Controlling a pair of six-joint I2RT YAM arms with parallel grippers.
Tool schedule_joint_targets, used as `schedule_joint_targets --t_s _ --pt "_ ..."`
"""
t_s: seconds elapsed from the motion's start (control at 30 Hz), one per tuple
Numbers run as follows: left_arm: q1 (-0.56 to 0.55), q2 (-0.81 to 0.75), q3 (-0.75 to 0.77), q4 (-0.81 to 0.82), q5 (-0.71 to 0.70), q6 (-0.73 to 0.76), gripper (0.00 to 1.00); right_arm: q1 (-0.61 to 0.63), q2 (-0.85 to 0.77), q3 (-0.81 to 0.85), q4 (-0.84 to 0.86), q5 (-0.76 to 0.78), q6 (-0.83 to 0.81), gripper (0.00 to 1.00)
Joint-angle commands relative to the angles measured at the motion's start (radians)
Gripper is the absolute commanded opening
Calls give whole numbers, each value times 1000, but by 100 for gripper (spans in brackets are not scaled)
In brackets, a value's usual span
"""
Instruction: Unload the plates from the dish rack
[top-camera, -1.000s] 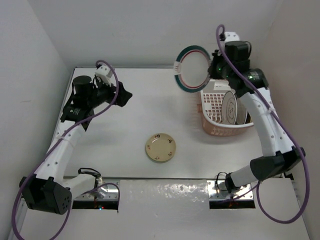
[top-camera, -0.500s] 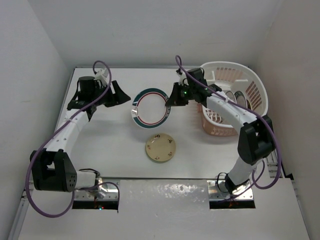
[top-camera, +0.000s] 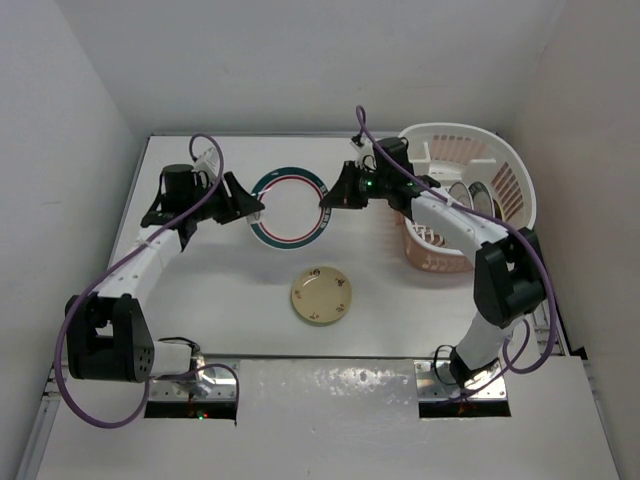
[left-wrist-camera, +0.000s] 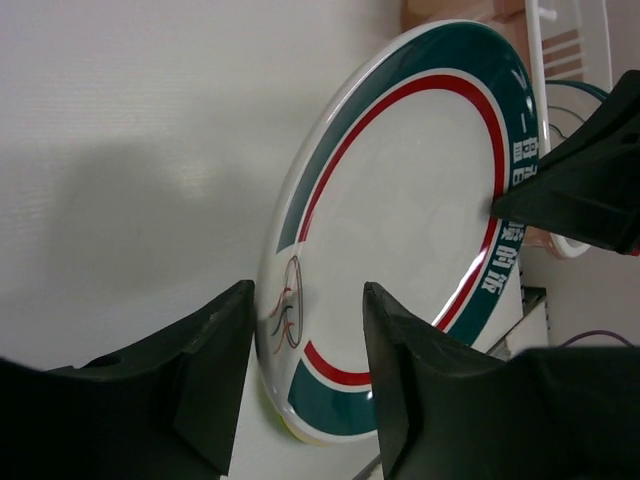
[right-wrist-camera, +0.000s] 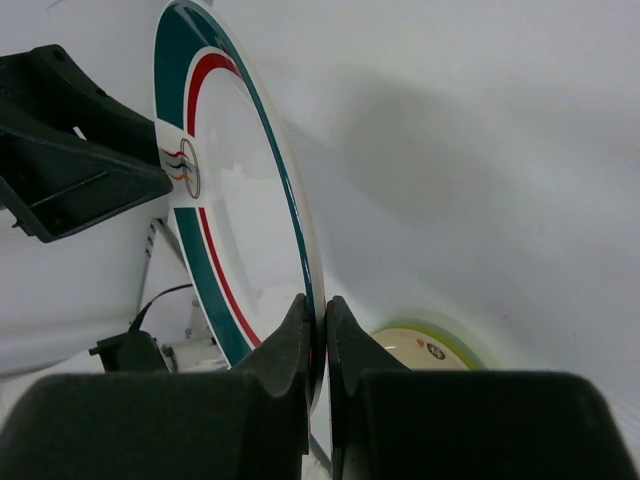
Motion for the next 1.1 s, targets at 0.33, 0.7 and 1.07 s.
schedule_joint_targets --t_s 0.33,0.7,1.07 --pt "5 -16 0 51 30 -50 0 8 17 -29 169 -96 74 0" --pt "154 -40 83 -251 -56 344 0 8 38 102 -174 -46 -176 55" --pt "524 -21 98 -550 14 922 0 8 -21 131 -271 -32 -272 57"
